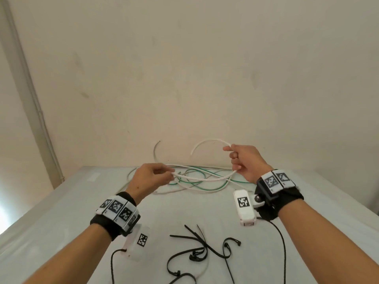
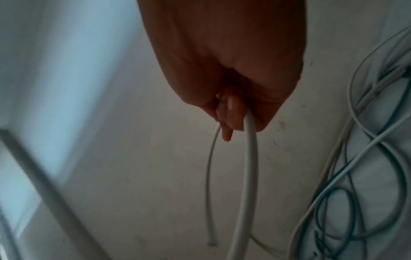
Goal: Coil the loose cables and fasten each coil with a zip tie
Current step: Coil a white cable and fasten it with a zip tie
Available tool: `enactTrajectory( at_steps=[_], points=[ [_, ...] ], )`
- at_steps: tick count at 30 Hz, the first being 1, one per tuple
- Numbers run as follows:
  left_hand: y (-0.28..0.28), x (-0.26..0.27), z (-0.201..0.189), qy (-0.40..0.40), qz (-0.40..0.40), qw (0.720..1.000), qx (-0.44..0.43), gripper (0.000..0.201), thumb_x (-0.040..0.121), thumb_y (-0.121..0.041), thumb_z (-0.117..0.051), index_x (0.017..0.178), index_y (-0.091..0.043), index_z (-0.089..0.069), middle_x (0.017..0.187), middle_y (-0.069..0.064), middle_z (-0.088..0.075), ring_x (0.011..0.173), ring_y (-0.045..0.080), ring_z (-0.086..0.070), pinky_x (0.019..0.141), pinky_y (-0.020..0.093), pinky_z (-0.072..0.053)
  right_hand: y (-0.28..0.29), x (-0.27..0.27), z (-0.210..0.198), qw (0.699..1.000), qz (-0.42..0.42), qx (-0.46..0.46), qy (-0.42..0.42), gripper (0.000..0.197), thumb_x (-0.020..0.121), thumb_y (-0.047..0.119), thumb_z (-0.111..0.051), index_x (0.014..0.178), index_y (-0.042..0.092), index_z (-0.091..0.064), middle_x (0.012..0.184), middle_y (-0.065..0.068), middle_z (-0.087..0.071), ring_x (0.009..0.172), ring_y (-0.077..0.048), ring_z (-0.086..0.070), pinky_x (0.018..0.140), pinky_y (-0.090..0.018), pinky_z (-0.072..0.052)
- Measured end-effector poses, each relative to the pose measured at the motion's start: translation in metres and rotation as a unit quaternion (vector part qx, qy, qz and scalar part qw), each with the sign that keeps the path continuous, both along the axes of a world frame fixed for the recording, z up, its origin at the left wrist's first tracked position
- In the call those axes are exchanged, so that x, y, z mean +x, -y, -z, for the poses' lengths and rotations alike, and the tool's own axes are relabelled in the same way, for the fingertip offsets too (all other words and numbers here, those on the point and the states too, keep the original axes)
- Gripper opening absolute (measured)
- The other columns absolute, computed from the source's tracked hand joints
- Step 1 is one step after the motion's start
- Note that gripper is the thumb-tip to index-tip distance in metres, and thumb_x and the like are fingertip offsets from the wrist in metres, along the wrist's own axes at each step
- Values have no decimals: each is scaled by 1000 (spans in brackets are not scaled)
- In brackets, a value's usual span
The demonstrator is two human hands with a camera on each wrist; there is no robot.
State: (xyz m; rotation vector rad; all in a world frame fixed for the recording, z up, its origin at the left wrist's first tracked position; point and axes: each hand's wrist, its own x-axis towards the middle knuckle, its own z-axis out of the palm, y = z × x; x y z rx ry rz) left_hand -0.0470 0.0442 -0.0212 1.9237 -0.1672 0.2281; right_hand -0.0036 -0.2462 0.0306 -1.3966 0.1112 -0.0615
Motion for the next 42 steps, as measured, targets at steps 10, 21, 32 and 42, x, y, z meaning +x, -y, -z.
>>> enactTrajectory(
  at_steps=[10,21,32,42],
  points=[
    [36,8,-8,39,-45,977,-206,24,84,-9,-84,106,-11,-75,88,13,-80,95,35,-76,88,43,-63,-37,-27,8,969,-107,-218,53,31,108,19,-49,103,1,-73,60,5,-38,48,-9,-28,44,-22,-24],
    [41,-4,-34,-4,78,982,-173,18,103,-14,-63,117,-10,-72,107,11,-78,80,25,-78,67,28,-59,-64,-26,-1,902,-168,-353,181,29,105,32,-54,97,18,-78,68,6,-50,67,-13,-44,61,-28,-35],
    [39,0,-45,72,83,985,-131,17,101,-16,-66,114,-13,-76,100,4,-80,52,10,-42,52,17,-41,-71,-27,2,930,-114,-293,193,12,107,34,-47,116,26,-46,70,-4,-62,56,-17,-57,60,-38,-54],
    [35,-5,-46,-28,44,995,-89,46,102,-49,-58,91,-11,-82,57,-9,-47,54,9,-37,54,23,-31,-74,-30,-12,925,-32,-270,266,11,105,23,-56,100,16,-64,83,-4,-76,78,-21,-74,73,-37,-64]
  ],
)
